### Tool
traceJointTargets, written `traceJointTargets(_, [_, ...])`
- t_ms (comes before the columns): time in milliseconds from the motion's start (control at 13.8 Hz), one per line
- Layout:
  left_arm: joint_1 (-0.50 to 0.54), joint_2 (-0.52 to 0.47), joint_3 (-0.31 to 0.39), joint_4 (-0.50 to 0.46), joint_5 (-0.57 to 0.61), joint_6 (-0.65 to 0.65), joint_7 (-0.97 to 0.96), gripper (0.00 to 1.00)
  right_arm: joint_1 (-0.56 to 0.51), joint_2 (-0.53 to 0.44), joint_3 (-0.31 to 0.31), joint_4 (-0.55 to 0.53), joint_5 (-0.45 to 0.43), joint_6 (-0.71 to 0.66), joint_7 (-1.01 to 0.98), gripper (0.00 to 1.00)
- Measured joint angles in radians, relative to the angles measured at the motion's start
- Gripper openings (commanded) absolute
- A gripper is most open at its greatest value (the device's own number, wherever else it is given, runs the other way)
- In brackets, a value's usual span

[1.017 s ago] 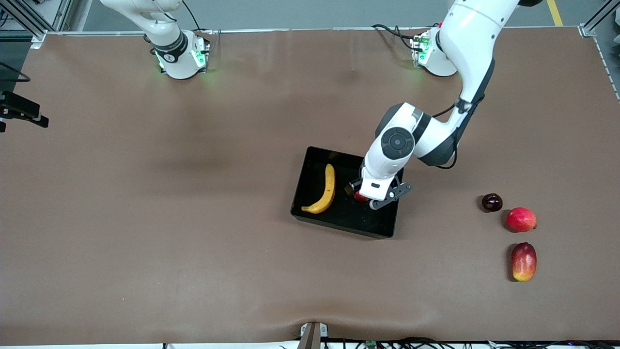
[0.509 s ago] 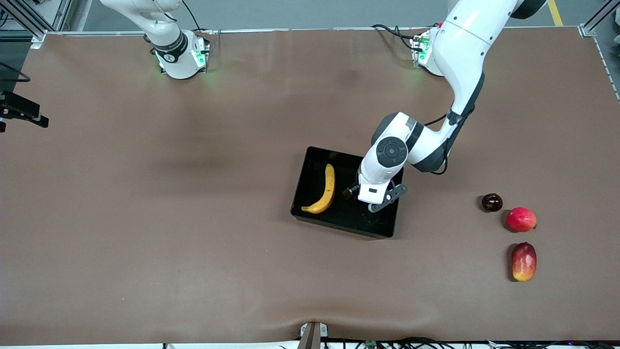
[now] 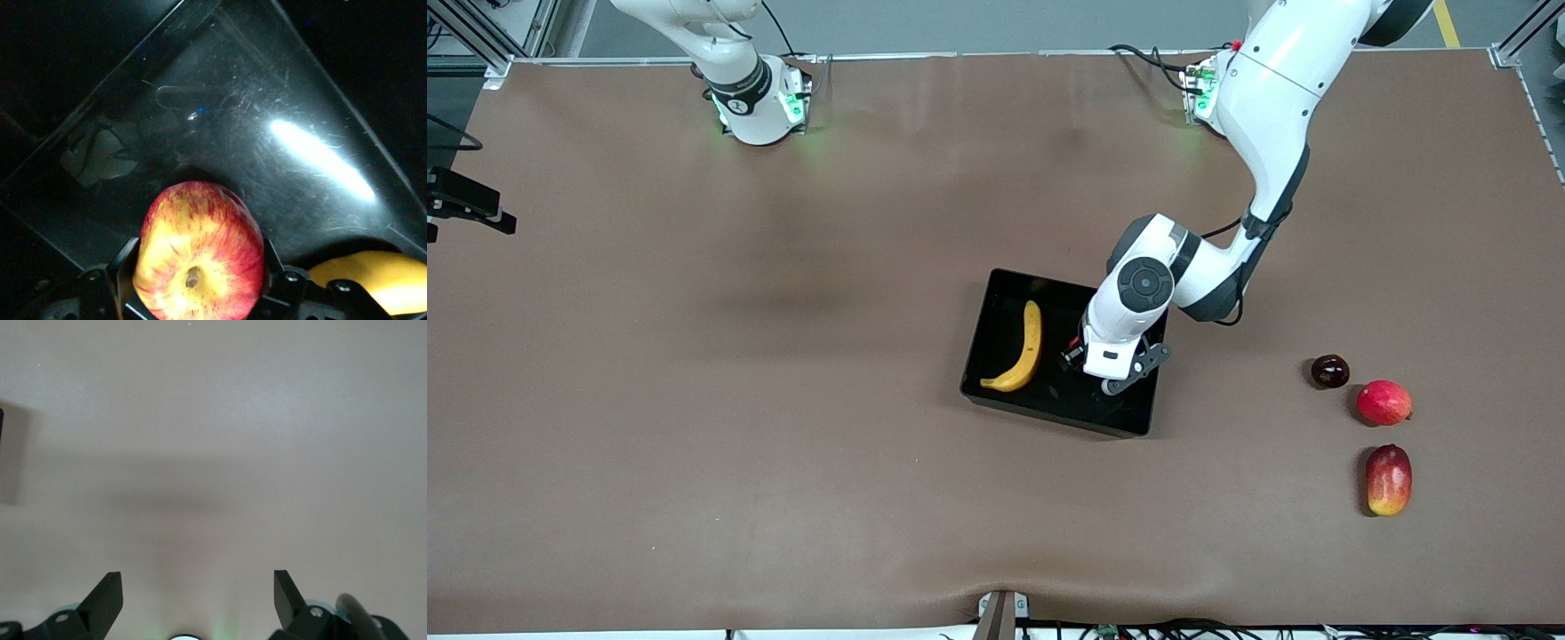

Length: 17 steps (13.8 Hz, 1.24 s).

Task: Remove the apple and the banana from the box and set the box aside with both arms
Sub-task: 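Close the left gripper on the red-yellow apple and lift it, then carry the apple with the left gripper beside the other fruits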

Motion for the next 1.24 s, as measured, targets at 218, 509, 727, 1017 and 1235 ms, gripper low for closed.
traceJointTargets(218, [0.001,-0.036,0.001,0.024,0.000,-0.020,0.000,0.00,0.000,0.000,0.000,0.000,0.000,0.000,0.000,1.00])
traceJointTargets(509, [0.006,-0.141,0.004,0.075,0.033,-0.160,0.006,0.00,0.000,0.000,0.000,0.000,0.000,0.002,0.000,1.00])
traceJointTargets(727, [0.049,-0.205,0.011,0.090,0.062,-0.227,0.087,0.00,0.000,0.000,0.000,0.000,0.000,0.002,0.000,1.00])
traceJointTargets(1017, [0.174,-0.215,0.014,0.087,0.063,-0.231,0.283,0.00,0.000,0.001,0.000,-0.001,0.000,0.002,0.000,1.00])
traceJointTargets(1235, [0.250,-0.209,0.015,0.076,0.064,-0.232,0.425,0.00,0.000,0.001,0.000,-0.001,0.000,0.002,0.000,1.00])
